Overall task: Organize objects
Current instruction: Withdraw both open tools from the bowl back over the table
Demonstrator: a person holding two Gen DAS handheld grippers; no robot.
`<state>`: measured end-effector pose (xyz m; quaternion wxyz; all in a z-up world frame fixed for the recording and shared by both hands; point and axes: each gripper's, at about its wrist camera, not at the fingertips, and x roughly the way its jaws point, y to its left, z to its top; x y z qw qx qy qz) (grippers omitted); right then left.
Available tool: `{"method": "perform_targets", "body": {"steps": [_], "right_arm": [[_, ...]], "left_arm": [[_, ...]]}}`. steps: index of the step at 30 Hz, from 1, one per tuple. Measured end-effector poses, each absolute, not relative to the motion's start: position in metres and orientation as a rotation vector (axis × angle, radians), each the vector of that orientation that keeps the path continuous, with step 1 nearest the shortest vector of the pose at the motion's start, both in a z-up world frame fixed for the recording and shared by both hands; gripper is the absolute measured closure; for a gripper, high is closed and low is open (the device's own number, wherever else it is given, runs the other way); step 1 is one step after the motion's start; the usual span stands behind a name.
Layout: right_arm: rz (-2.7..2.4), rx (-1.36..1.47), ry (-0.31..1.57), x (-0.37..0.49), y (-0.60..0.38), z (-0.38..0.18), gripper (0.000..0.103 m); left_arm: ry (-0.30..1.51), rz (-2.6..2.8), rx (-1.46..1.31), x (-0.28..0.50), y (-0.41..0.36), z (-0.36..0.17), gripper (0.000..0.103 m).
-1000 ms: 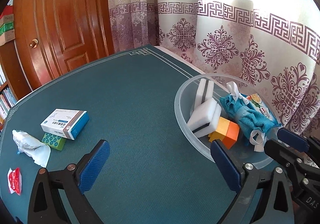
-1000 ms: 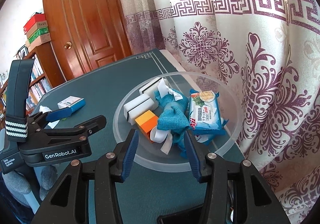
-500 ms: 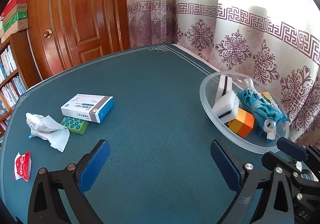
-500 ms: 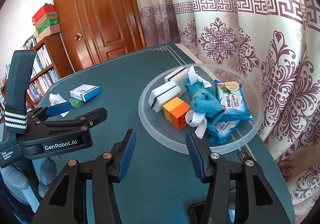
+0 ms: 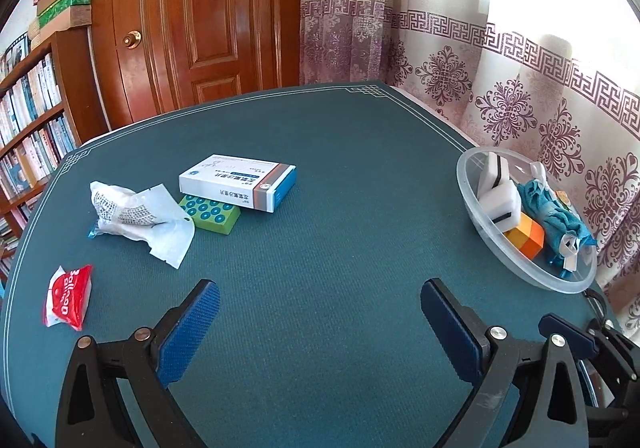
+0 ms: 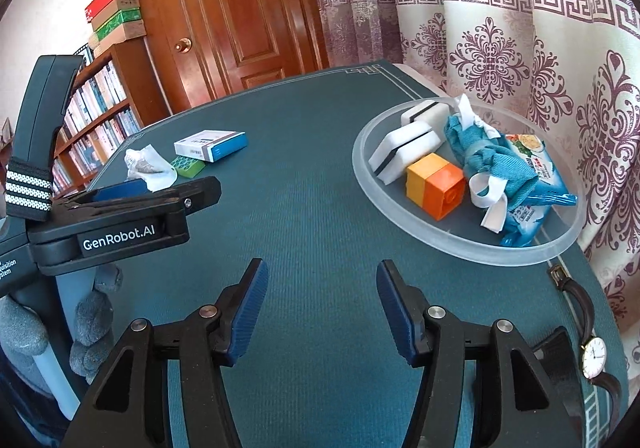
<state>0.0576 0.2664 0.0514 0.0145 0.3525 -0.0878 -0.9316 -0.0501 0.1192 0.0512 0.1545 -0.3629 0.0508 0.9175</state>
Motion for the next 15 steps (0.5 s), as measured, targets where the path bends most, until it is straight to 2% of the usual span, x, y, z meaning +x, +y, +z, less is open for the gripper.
{"method": "perform_targets", "body": {"steps": [15], "right_arm": [[-2.835,1.169,-0.268,0.049,0.244,0.034,0.045]], "left_arm": [[0.120,2.888,-1.091,-0.064,0.023,0.047,0.001]]}}
